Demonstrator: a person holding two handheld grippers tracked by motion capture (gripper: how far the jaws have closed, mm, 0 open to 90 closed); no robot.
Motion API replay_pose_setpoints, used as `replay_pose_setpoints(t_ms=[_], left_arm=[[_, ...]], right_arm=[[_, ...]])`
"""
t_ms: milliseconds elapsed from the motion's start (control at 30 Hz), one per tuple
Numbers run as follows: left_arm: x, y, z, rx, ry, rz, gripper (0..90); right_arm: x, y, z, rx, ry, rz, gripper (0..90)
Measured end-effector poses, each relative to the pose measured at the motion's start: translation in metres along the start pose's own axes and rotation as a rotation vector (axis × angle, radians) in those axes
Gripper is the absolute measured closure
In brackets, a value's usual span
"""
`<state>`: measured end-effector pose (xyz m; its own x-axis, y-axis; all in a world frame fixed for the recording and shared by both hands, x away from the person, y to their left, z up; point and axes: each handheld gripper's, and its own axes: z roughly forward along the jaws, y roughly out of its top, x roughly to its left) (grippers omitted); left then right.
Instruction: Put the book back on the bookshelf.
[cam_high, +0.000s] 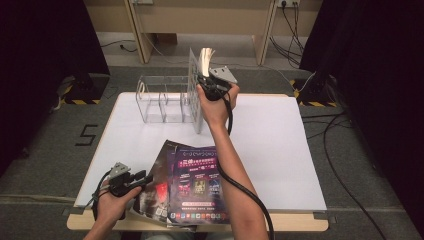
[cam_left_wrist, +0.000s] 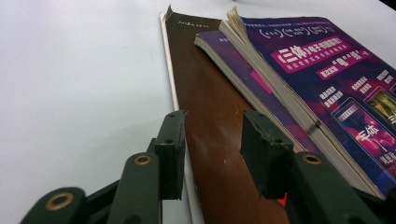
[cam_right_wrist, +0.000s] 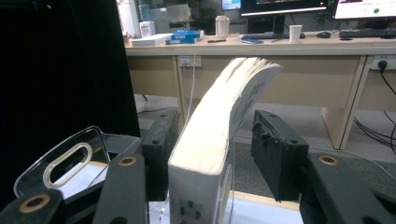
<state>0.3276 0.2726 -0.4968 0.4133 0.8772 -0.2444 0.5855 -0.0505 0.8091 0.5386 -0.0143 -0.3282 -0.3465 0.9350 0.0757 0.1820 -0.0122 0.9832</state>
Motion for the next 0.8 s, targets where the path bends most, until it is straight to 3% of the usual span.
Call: replay_pose_setpoints(t_ms=[333, 800], left_arm=[[-0.002, 0.000, 0.000, -0.004, 0.000, 0.001, 59.1], [-0.002, 0.001, 0.000, -0.022, 0.011, 0.009, 53.1]], right_arm=[[-0.002, 0.001, -0.013, -0.006, -0.002, -0.018, 50.7], [-0.002, -0.001, -0.033, -0.020, 0.023, -0.006, 50.7]])
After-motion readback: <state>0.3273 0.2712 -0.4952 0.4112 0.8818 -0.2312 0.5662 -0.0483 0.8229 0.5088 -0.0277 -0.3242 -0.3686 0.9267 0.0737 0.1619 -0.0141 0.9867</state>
